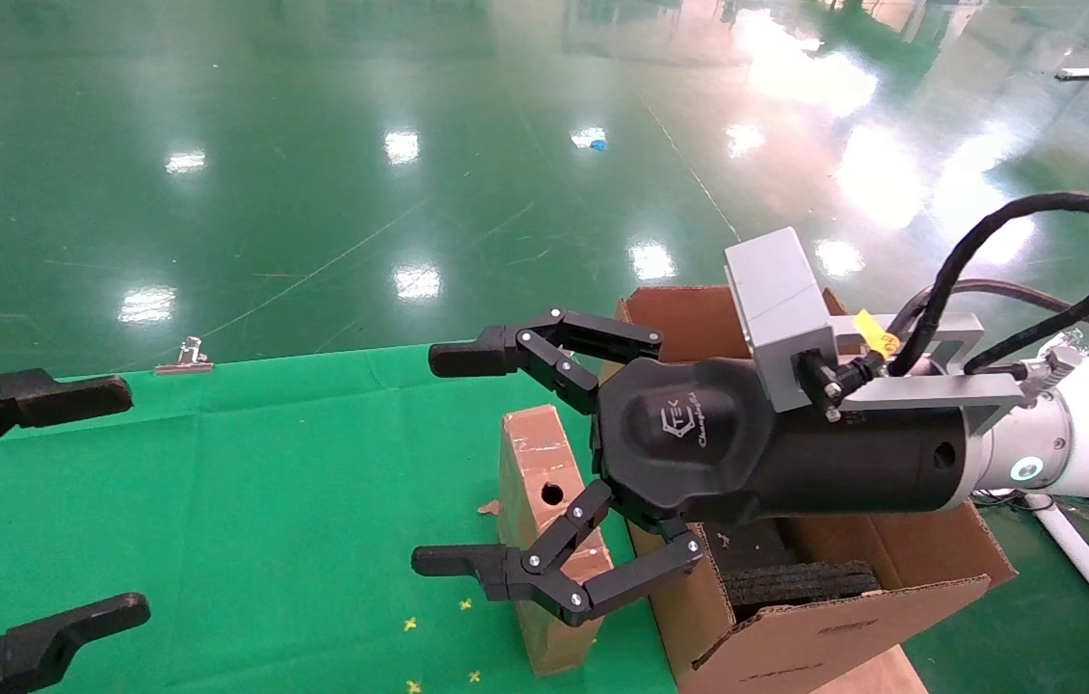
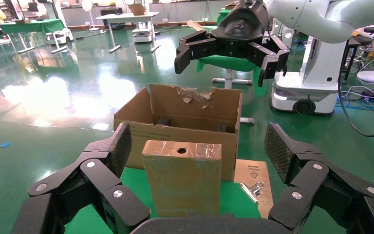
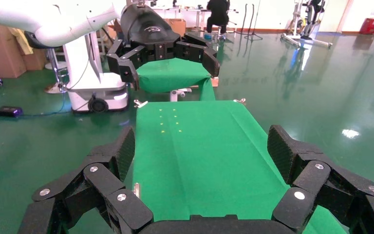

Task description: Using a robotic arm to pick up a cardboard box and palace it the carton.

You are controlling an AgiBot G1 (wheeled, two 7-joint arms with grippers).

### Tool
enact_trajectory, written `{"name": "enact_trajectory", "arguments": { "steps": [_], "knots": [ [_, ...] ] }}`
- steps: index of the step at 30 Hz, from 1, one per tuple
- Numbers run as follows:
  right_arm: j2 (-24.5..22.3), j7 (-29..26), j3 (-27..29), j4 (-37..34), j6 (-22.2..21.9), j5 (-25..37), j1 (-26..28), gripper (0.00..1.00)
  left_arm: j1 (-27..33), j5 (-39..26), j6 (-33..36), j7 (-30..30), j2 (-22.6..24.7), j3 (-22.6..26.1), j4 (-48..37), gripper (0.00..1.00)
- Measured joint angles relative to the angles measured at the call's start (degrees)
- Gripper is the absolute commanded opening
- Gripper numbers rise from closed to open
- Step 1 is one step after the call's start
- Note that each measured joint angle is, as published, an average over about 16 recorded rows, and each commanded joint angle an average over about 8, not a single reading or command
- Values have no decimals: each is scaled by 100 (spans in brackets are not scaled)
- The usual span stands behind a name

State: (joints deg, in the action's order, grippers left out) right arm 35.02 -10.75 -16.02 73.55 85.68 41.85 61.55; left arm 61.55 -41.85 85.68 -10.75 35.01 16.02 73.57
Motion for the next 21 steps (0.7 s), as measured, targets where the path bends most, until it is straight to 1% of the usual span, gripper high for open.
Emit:
{"name": "enact_trajectory", "arguments": {
  "steps": [13, 17, 21],
  "knots": [
    [-3, -64, -52, 16, 0, 72, 13, 100, 1, 0, 0, 1, 0, 1, -2, 100],
    [6, -217, -197, 64, 24, 301, 107, 100, 2, 1, 1, 2, 0, 2, -3, 100],
    [88, -479, -484, 119, 99, 759, 340, 100, 3, 2, 1, 3, 0, 4, -5, 100]
  ]
}}
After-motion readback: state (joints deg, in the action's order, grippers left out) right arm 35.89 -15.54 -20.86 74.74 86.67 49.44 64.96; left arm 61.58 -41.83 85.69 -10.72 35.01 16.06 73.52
